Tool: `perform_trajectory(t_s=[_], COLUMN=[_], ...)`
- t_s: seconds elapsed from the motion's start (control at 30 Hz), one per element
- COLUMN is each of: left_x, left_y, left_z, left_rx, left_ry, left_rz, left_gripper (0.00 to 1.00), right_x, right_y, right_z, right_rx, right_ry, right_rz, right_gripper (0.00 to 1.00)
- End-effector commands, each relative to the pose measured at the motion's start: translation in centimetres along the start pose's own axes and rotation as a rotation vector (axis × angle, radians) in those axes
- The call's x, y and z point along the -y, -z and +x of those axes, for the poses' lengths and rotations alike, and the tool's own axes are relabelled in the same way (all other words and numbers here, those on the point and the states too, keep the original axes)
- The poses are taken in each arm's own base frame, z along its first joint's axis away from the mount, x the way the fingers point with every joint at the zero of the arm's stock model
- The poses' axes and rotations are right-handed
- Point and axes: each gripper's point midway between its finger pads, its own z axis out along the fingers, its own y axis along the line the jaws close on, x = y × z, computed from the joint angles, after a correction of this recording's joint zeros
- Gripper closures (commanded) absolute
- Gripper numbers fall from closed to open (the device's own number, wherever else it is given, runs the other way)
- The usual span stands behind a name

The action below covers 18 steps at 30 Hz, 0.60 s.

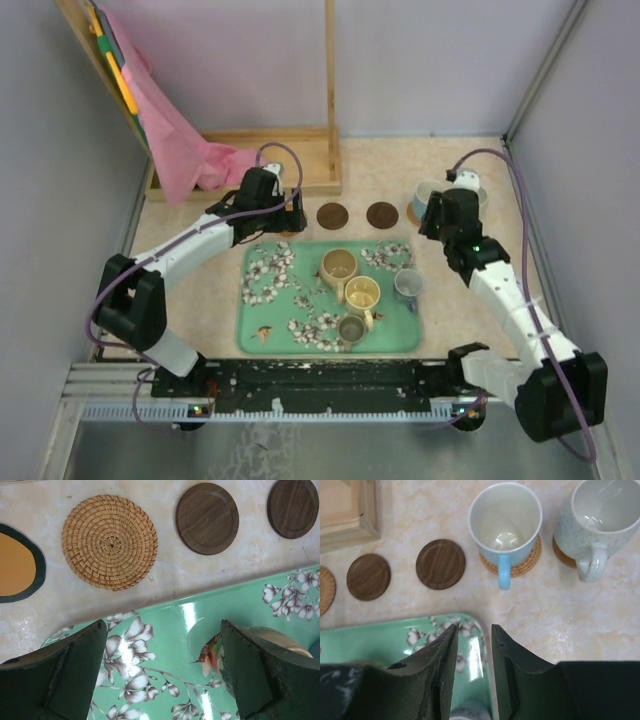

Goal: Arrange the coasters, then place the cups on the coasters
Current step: Place the cup on the coaster.

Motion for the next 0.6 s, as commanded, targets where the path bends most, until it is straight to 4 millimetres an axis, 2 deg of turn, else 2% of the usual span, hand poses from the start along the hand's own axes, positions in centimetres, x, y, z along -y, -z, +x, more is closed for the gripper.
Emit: perform_trajectory(t_s=[0.0,0.23,0.57], left_x=[1.2,1.3,1.6], left_y=[0.6,0.7,1.1], left_z=[-1.7,-1.8,-1.8], left_rx=[0.042,0.049,0.051], left_ry=[-0.008,-0.007,0.006], left_rz=[0.036,0.043,0.058], left_gripper=[0.0,0.0,0.0], right_x=[-1.2,-1.3,-2.8], right_y=[3.5,7.4,10.4], right_z=[1.5,4.2,8.6], right_rx=[-0.057,-0.148,-0.342], right_ry=[-0.009,-0.021,-0.06], right_rz=[-0.057,-0.118,-0.177], right_gripper=[0.66,0.66,0.66])
